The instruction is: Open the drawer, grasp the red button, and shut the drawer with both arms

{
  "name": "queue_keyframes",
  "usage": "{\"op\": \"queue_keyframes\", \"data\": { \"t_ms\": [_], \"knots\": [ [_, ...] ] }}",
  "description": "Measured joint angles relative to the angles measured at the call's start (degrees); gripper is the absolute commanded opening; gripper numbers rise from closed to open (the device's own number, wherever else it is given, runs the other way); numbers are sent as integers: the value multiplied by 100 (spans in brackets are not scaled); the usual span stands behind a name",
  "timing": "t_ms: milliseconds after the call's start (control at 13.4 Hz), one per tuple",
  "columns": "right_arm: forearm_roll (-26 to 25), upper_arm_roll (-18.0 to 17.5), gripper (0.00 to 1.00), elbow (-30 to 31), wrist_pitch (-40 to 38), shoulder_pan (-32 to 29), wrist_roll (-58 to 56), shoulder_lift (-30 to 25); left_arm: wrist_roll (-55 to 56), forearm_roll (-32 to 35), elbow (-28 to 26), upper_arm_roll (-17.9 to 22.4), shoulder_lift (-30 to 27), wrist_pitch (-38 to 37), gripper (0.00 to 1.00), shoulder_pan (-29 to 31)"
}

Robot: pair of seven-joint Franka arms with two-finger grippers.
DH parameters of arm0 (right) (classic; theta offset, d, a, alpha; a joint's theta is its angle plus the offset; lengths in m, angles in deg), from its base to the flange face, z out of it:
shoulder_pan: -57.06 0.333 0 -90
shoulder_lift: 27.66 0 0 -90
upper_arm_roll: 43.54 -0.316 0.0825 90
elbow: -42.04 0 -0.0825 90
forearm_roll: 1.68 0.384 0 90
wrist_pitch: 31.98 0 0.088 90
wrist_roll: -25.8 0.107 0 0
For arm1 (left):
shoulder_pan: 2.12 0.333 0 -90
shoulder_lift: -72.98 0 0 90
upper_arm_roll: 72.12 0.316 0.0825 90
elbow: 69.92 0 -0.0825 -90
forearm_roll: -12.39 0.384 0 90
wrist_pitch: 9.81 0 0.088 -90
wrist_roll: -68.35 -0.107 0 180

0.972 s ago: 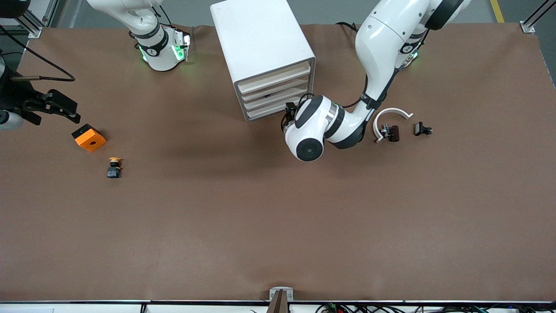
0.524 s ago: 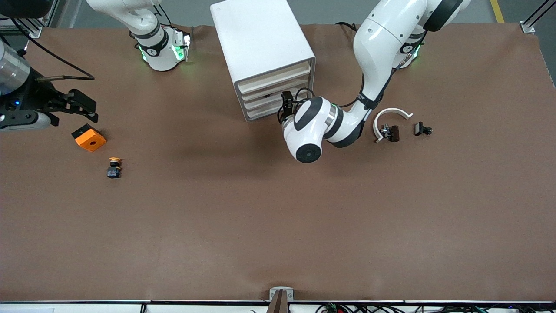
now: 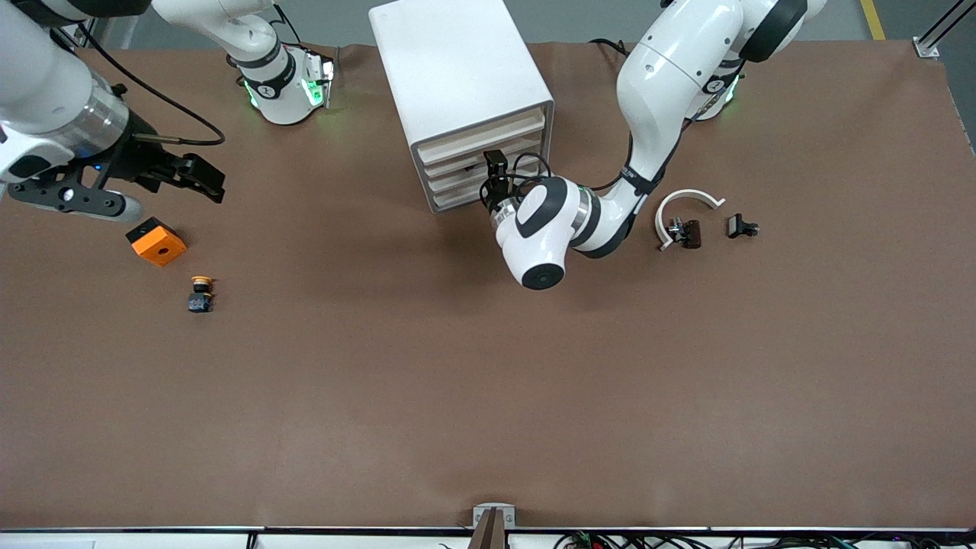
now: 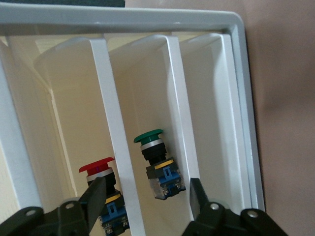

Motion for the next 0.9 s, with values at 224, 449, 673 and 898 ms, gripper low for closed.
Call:
{"op": "queue_keyframes", "data": {
  "t_ms": [224, 449, 673, 898],
  "knots": [
    [24, -6, 100, 0, 0, 402, 1425, 8, 36, -300, -1, 0, 70, -77, 43, 0],
    [391, -15, 100, 1, -4, 665, 2564, 63, 238, -423, 0, 0, 83, -86, 18, 0],
    [639, -14, 100, 1, -8, 698, 3225, 158, 415, -549, 0, 8, 93, -136, 6, 22],
    [794, -15, 100, 1, -8, 819, 3626, 251, 445, -587, 0, 9, 117, -145, 4, 40]
  ]
}}
